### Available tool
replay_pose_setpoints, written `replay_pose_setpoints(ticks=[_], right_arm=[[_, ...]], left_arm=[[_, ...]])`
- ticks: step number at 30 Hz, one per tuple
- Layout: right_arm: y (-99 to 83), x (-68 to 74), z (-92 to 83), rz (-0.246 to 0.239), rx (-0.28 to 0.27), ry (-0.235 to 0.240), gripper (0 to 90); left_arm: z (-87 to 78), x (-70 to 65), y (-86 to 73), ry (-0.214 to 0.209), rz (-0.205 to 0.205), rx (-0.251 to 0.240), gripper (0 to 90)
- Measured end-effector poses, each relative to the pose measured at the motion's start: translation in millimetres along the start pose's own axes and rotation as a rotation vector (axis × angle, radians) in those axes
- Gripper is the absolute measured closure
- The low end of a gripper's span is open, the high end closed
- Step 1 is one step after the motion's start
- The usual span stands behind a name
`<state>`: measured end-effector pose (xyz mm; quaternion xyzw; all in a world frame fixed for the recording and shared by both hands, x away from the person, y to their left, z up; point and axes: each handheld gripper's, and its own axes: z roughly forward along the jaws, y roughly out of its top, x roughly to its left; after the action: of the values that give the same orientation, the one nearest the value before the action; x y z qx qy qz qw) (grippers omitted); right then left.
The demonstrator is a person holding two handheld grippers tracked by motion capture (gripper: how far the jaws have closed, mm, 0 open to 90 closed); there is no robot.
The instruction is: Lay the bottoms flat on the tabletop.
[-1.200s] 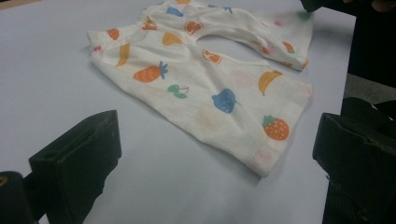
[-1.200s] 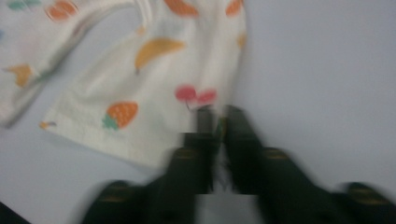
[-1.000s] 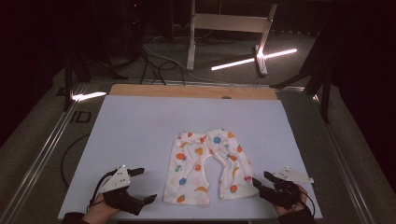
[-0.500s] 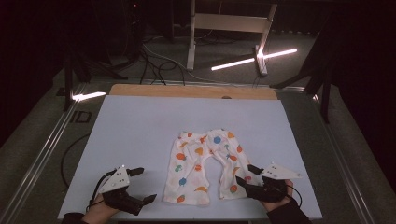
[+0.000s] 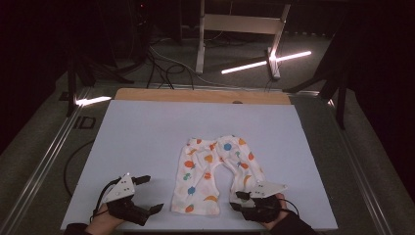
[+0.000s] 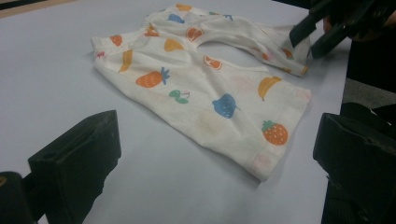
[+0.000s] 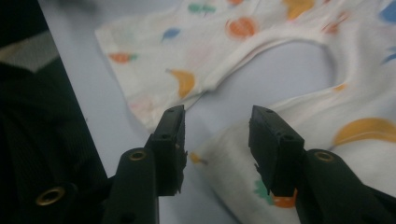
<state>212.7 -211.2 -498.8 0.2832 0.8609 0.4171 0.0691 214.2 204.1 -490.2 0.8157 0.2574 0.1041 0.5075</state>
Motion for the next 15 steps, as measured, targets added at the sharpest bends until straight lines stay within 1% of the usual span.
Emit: replay_pose_setpoints(ticks=[3,5,6,7,8,10,12,15], right_arm=[[-0.6,4.9,9.6,-0.019,0.053,-0.003,60.2],[-1.4,7.3,15.8,-0.036,0.095,-0.016,61.7],[-1.4,7.3,15.8,-0.036,0.095,-0.016,61.7],[-2.0,7.9,18.2,-0.047,0.116,-0.017,67.4],[-1.9,9.7,20.9,-0.073,0.139,-0.045,74.2],[0.0,9.5,21.0,-0.072,0.145,-0.053,87.0],[2.7,9.8,21.4,-0.074,0.144,-0.065,87.9],[8.9,17.9,18.4,-0.084,0.093,-0.048,88.1]], left_arm=[[0.0,0.3,-0.2,0.001,-0.001,0.000,1.7],[0.0,0.1,0.0,0.001,-0.001,-0.001,1.7],[0.0,0.1,0.0,0.001,-0.001,-0.001,1.7],[-0.2,-0.1,0.1,0.001,0.001,-0.002,1.7],[-0.2,-0.1,0.1,0.001,0.002,-0.003,1.7],[0.1,0.0,0.0,0.000,-0.001,-0.001,1.7],[0.3,-0.1,0.1,0.001,0.001,0.001,1.7],[-0.1,-0.1,0.2,0.002,0.002,-0.002,1.7]])
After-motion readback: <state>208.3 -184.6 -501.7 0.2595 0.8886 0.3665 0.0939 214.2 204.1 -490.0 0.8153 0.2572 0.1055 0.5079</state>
